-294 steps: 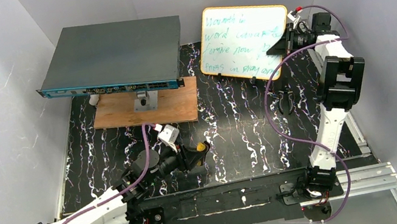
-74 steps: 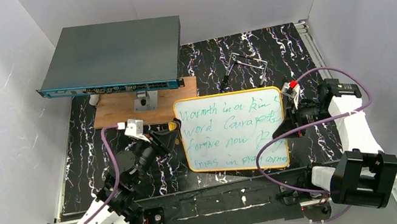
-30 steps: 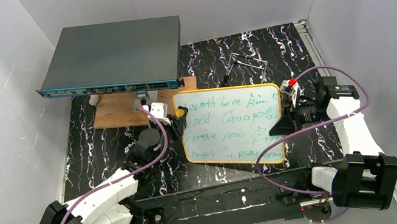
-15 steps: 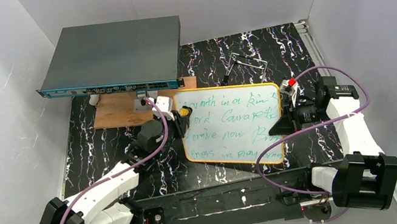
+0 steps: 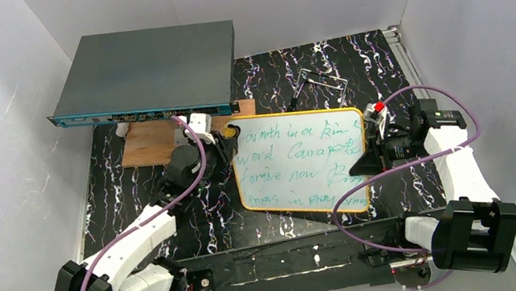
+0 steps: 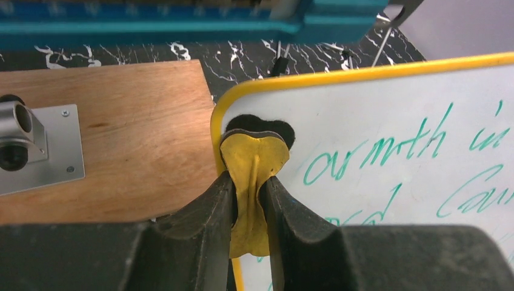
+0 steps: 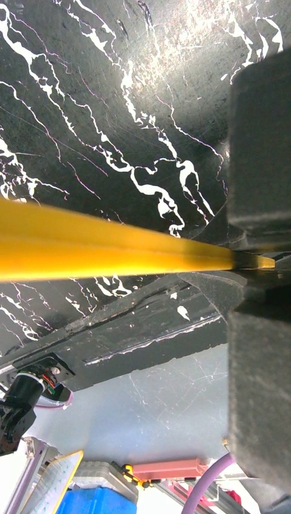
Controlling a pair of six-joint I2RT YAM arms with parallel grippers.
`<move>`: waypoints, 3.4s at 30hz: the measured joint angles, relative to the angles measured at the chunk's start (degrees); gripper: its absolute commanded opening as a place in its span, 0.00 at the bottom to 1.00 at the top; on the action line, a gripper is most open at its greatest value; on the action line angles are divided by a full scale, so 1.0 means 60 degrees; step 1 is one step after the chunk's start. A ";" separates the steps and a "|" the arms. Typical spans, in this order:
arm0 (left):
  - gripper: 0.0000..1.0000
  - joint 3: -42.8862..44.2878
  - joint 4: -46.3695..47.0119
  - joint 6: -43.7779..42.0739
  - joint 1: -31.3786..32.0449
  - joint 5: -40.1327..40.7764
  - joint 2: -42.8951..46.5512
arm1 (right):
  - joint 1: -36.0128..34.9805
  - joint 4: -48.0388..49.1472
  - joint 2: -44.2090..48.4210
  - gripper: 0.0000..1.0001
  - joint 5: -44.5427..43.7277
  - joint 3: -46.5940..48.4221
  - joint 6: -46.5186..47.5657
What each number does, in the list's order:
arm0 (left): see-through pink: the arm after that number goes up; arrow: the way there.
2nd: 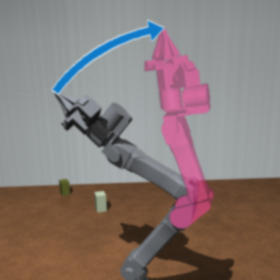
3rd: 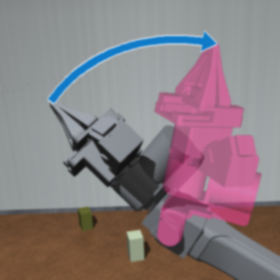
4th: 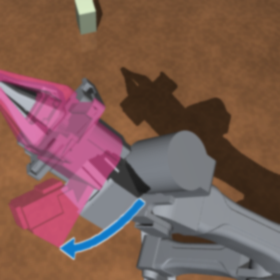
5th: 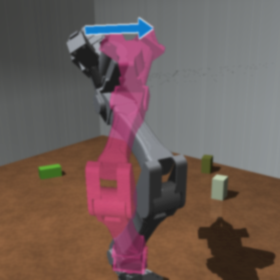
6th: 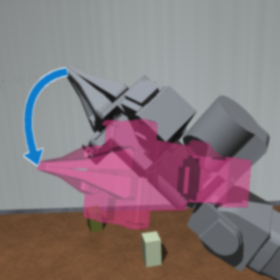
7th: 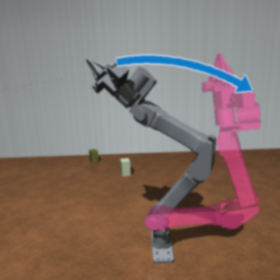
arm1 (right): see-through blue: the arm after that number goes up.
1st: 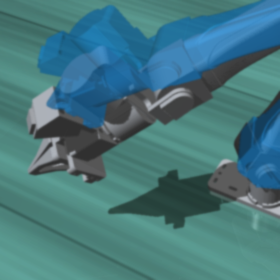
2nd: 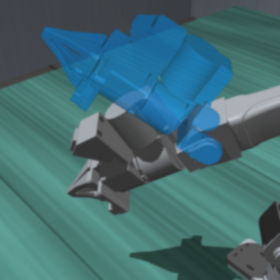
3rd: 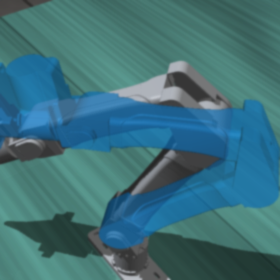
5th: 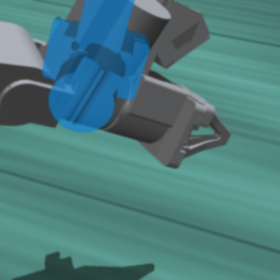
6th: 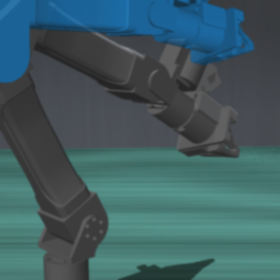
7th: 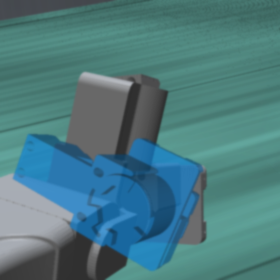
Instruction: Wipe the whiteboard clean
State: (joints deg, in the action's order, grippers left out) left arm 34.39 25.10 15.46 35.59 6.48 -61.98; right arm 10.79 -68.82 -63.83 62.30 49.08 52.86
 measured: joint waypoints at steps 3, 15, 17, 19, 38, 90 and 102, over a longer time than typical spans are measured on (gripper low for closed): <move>0.00 -0.0328 -0.0007 -0.0015 -0.0069 -0.0390 0.0215 | 0.0000 0.0000 0.0000 0.01 0.0000 0.0000 0.0007; 0.00 0.0208 -0.0772 0.0109 0.0229 -0.1548 -0.0189 | -0.0004 -0.0018 0.0000 0.01 0.0000 0.0000 -0.0047; 0.00 0.0627 -0.0969 0.0157 0.0146 -0.1155 -0.0306 | -0.0004 -0.0015 0.0007 0.01 -0.0004 0.0000 -0.0036; 0.00 0.0761 -0.1031 0.0186 0.0055 -0.0954 -0.0342 | -0.0007 -0.0015 0.0007 0.01 0.0000 0.0000 -0.0036; 0.00 0.0266 -0.1268 0.0299 0.0499 -0.1191 -0.0302 | -0.0007 -0.0036 0.0007 0.01 -0.0007 0.0000 -0.0138; 0.00 0.1257 -0.1632 0.1195 0.1464 0.0401 -0.1290 | 0.0069 0.0000 0.0007 0.01 -0.0011 0.0000 -0.0430; 0.00 0.2069 -0.1803 0.0958 0.1592 0.0739 -0.1373 | 0.0055 0.0084 0.0007 0.01 0.0018 0.0000 -0.0131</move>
State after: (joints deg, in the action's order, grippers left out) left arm 46.81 14.28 21.21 45.15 10.92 -70.22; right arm 11.11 -68.31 -63.79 62.41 49.08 52.07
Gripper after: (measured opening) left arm 0.216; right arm 0.131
